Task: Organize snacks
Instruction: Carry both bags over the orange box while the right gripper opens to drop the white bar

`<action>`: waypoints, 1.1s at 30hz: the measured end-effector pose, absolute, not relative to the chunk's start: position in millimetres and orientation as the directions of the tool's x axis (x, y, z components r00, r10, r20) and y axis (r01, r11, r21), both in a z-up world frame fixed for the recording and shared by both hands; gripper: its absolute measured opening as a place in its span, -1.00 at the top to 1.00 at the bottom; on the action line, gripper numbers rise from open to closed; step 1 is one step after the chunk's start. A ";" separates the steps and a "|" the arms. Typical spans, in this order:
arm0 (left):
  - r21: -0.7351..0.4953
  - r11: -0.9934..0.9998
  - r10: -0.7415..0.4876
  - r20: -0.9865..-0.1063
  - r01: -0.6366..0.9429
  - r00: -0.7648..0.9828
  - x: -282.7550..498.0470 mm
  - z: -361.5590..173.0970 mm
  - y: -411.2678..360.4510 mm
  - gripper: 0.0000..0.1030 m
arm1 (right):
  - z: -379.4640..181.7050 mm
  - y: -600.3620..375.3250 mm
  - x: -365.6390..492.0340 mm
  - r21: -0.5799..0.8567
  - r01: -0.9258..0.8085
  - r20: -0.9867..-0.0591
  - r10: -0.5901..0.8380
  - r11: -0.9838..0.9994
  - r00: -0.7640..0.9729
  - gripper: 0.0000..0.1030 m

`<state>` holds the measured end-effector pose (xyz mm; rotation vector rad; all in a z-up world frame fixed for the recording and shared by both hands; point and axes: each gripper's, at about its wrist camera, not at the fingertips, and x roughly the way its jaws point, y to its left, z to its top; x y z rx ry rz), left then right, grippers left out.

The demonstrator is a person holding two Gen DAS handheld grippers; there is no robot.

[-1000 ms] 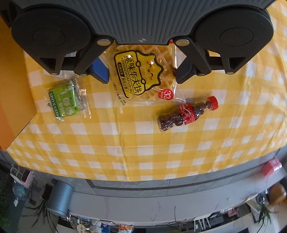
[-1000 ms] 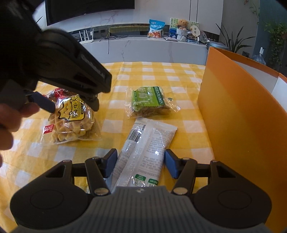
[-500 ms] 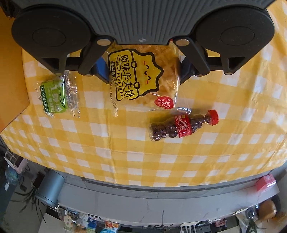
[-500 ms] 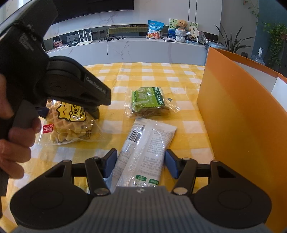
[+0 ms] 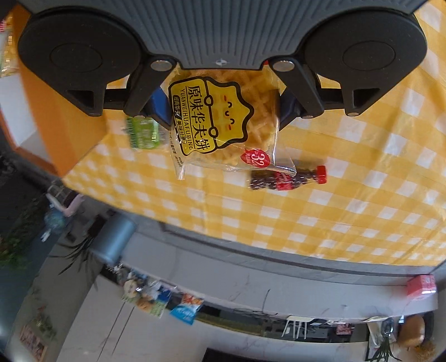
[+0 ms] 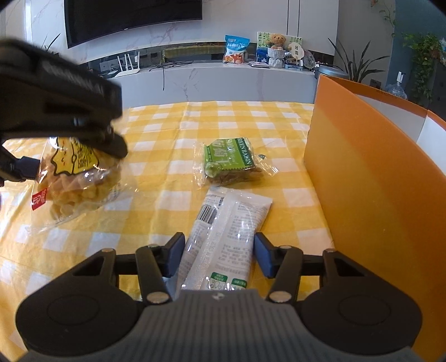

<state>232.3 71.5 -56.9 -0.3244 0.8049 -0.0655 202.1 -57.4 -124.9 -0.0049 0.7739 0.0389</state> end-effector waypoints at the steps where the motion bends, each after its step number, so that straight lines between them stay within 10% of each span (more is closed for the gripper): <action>1: -0.325 0.944 -0.195 -0.684 -0.055 0.703 227.1 -53.5 71.6 -0.67 | -124.2 -56.4 201.2 0.006 -0.042 -0.697 0.034 0.999 0.716 -0.02; 33: -0.475 0.872 -0.335 -0.413 0.114 0.847 150.7 38.7 48.2 -0.66 | 22.1 -172.8 136.9 0.155 0.035 -0.413 0.032 0.987 0.910 0.01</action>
